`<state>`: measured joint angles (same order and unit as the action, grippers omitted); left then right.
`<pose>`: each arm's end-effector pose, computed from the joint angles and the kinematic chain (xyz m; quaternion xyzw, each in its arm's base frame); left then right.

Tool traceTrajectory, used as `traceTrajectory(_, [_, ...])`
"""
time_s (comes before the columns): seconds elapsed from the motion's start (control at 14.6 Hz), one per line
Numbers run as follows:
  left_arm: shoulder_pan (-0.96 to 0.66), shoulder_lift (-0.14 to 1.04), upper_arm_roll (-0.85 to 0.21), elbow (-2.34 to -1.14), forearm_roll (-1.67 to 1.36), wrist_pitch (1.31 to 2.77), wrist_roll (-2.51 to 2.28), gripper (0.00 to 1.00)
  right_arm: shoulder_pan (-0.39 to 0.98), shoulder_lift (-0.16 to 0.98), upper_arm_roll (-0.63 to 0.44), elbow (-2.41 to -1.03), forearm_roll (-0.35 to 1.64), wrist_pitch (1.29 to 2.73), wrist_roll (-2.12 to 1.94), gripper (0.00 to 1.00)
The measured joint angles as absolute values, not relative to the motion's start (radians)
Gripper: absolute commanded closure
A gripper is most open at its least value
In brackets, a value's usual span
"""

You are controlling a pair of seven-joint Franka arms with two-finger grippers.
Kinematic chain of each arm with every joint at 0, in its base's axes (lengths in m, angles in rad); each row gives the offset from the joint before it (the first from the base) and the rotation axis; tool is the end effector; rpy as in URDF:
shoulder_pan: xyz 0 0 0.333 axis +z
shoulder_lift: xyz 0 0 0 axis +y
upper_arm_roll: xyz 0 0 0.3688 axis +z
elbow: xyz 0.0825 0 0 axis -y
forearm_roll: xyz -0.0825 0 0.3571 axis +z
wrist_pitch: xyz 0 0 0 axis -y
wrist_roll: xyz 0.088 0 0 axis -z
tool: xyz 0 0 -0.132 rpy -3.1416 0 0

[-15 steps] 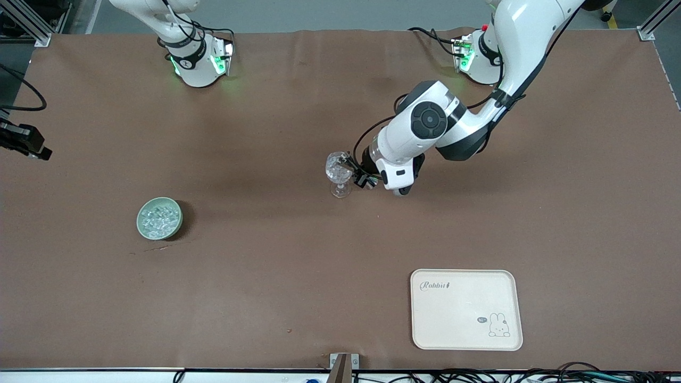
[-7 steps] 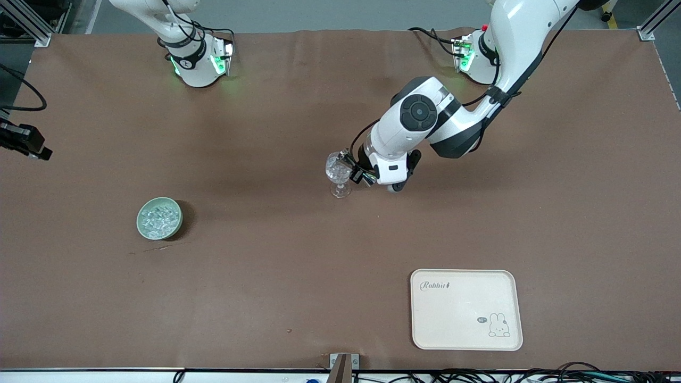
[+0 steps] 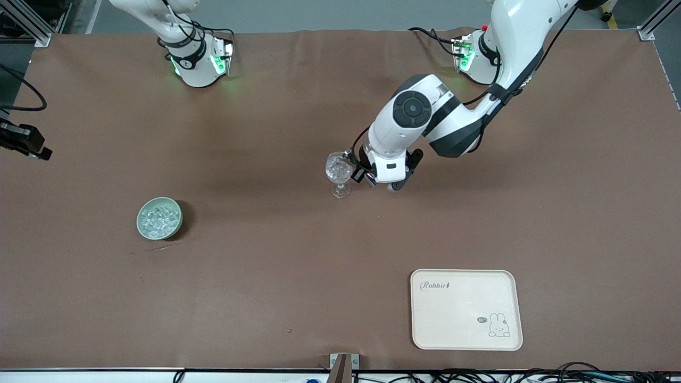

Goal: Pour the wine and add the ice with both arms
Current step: 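Tilt the jigger over the wine glass rim with the left gripper, then draw the left gripper with the jigger back from the glass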

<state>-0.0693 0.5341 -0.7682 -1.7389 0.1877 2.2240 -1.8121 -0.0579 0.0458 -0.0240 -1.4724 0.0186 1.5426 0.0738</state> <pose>0.5012 -0.4374 0.3860 0.8817 0.4576 -0.0852 0.0772 0.5412 -0.0415 0.6690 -0.9969 0.0774 -0.0122 0.0087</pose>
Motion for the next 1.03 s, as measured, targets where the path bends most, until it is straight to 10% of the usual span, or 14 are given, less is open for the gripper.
traceTrajectory(1.03, [-0.09,0.533,-0.782,-1.711,0.355,2.152,-1.959,0.99,-0.058,0.046,-0.024,-1.473,0.019,1.543,0.074,0.98])
